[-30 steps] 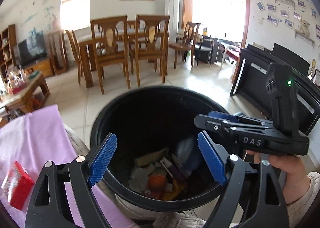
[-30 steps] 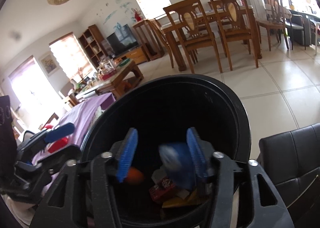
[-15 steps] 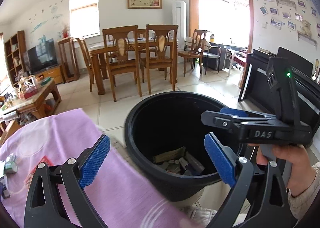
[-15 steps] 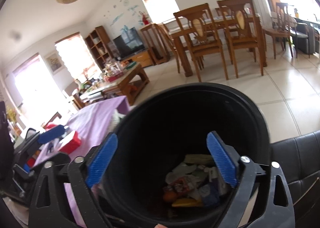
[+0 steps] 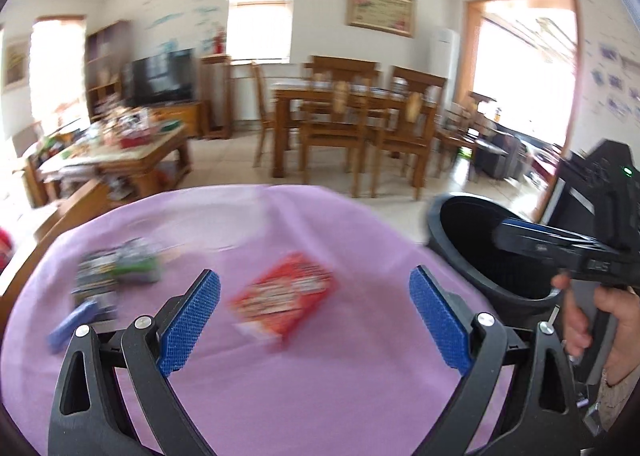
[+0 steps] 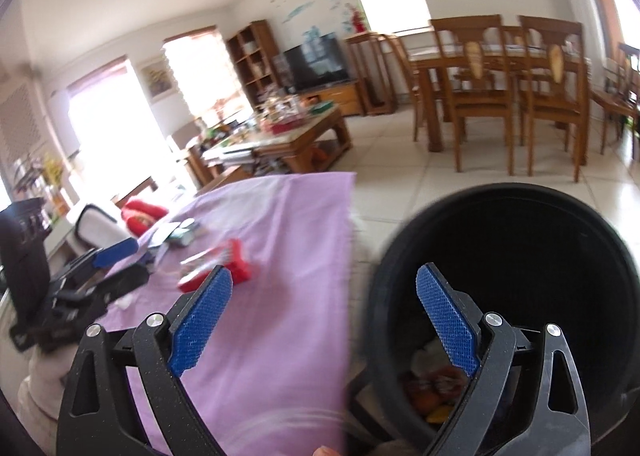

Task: Collect trash
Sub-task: 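Return both tools to the table toward the battery cards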

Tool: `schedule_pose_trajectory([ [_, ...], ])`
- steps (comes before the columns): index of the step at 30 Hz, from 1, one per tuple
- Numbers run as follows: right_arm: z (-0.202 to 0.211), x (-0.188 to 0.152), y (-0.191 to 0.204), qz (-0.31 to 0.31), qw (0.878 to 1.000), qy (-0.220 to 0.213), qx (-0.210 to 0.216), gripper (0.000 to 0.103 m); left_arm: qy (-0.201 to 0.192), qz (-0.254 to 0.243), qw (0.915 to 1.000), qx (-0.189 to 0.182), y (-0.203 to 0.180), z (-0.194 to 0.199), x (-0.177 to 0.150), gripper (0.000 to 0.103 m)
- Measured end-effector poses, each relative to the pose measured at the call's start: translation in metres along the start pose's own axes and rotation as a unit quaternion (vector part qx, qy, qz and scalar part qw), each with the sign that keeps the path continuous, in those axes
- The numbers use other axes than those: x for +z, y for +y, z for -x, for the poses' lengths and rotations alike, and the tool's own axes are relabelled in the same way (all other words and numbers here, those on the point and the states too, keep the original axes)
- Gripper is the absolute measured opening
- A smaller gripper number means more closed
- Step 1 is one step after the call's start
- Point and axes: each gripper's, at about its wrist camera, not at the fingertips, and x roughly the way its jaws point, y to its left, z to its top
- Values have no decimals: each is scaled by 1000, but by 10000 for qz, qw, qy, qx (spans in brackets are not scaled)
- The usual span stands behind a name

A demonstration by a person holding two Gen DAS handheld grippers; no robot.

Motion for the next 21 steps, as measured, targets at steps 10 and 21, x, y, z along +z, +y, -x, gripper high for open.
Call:
schedule_pose_trajectory([
  [10,-67,11,96,469,9956,373,718,92,731,324,9925,923,148,5,-18,82],
  [21,-120,10,176,739,9857,785,1298,89,1975,-319,9774,680,197,-39,-32,59],
])
